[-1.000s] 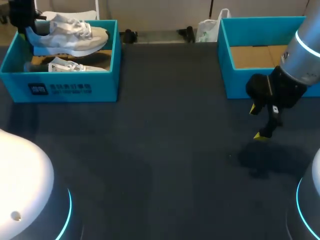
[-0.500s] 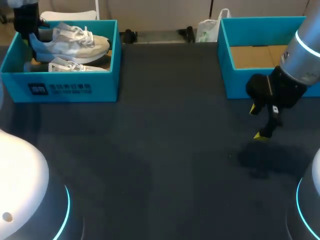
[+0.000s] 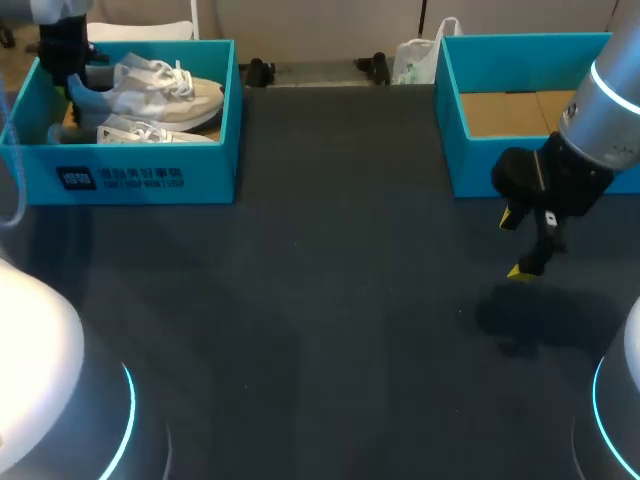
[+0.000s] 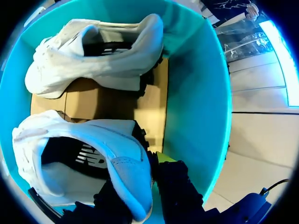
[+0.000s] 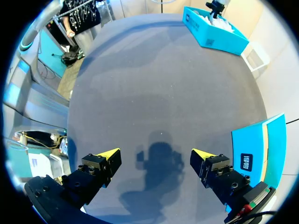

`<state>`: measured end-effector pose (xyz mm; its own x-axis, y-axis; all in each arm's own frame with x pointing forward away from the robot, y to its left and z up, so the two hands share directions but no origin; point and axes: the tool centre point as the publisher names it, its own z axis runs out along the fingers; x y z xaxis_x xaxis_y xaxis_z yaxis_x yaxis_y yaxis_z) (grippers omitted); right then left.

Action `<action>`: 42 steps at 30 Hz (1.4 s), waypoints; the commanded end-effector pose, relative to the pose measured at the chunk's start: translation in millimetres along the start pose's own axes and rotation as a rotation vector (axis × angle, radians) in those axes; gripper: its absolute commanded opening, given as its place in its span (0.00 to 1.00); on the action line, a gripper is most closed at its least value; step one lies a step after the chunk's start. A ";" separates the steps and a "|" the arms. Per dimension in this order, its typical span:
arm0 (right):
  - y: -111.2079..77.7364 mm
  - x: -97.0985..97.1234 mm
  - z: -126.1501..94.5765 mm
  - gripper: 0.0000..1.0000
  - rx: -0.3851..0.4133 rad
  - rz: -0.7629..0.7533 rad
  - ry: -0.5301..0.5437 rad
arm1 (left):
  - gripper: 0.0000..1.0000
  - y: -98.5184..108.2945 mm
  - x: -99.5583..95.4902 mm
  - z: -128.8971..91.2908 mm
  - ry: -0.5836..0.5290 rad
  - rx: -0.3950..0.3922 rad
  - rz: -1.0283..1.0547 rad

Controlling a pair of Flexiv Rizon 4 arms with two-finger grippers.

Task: Take the shoe out of the shoebox, open the shoe tongue, remove and reinsert the insole, then place the shoe into the shoebox

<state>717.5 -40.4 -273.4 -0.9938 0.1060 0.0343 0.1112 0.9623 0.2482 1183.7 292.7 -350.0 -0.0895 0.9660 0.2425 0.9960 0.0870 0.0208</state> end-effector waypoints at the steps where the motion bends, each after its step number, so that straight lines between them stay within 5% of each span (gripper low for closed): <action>1: 0.2 0.3 0.4 1.00 0.002 0.001 -0.001 | 0.00 15.2 -2.7 6.2 0.005 0.037 0.000; 24: 0.2 0.3 0.4 1.00 0.002 0.001 -0.001 | 0.00 14.6 -20.4 21.4 0.011 0.017 0.076; 27: 0.2 0.3 0.4 1.00 0.002 0.001 -0.001 | 0.16 15.3 -21.6 22.3 0.001 0.010 0.084; 29: 0.2 0.3 0.4 1.00 0.002 0.001 -0.001 | 0.38 15.5 -21.6 23.5 -0.011 0.012 0.086; 32: 0.2 0.3 0.4 1.00 0.002 0.001 -0.001 | 0.46 14.1 -19.3 21.9 -0.034 0.011 0.095; 36: 0.2 0.3 0.4 1.00 0.002 0.001 -0.001 | 0.98 10.5 -17.2 13.6 -0.060 0.000 0.118; 42: 0.2 0.3 0.4 1.00 0.002 0.001 -0.001 | 1.00 -4.7 -13.0 -18.0 -0.141 0.002 0.145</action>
<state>717.5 -40.5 -273.4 -0.9938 0.1060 0.0343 0.1112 0.9623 0.2482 1196.8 270.8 -360.4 0.0500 0.9917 0.1187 0.9986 -0.0475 -0.0236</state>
